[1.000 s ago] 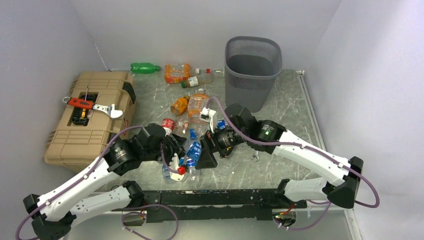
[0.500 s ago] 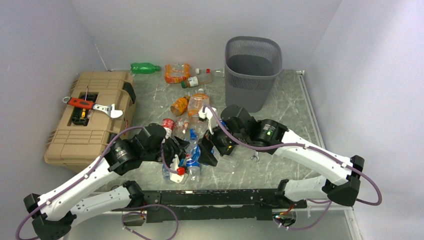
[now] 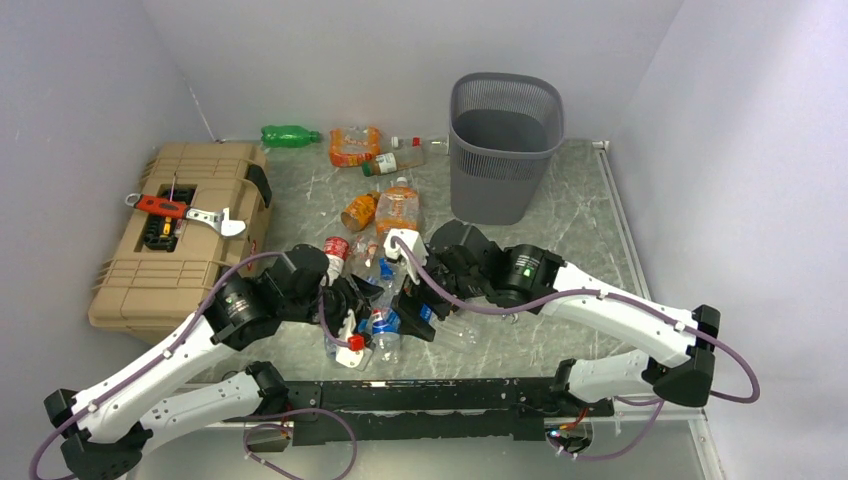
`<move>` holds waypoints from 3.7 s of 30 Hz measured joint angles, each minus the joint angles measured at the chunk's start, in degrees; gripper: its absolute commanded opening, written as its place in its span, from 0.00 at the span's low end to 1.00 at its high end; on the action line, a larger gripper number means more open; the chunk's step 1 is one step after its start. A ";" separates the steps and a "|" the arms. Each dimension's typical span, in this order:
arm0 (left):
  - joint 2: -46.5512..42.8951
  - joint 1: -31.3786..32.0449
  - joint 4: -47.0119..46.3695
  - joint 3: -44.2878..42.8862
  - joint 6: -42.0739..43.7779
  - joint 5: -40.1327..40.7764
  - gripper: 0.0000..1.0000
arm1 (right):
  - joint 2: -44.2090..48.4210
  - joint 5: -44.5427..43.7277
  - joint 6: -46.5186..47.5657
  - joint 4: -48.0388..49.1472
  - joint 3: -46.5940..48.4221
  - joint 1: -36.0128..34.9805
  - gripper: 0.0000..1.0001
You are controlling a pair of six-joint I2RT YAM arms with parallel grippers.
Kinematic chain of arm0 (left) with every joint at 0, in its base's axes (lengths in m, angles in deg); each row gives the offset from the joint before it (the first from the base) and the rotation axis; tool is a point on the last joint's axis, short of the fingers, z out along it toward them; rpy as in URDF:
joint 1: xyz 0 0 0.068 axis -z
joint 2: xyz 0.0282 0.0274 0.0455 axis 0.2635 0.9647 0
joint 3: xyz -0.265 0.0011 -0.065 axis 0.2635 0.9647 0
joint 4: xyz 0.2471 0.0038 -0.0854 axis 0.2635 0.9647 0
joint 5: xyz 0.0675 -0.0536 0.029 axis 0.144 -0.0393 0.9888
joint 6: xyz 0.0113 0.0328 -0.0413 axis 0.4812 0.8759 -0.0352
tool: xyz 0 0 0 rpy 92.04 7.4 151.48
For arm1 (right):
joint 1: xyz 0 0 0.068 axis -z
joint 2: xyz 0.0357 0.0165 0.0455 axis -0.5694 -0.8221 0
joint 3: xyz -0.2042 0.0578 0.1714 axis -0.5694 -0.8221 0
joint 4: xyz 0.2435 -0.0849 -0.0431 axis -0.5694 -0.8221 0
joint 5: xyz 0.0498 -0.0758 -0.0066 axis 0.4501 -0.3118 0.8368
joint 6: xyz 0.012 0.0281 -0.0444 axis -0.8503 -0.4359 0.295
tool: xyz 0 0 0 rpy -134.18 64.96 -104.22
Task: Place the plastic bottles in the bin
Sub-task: Pick up the plastic bottle at the center of the board, then place the plastic bottle in the trash bin, then pick up the plastic bottle at the center of the board.
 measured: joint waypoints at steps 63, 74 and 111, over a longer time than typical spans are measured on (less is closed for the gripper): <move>-14.45 -0.79 -27.04 8.72 -69.92 29.57 0.99 | -17.94 -38.23 4.81 70.16 11.98 39.08 0.35; -12.85 -9.62 -27.63 9.42 -74.58 26.14 1.00 | -25.79 -34.16 -3.58 62.53 16.72 44.50 0.76; -4.20 -9.92 -27.78 10.86 -78.66 23.02 0.98 | 23.52 -10.78 -26.32 40.79 -25.57 23.89 1.00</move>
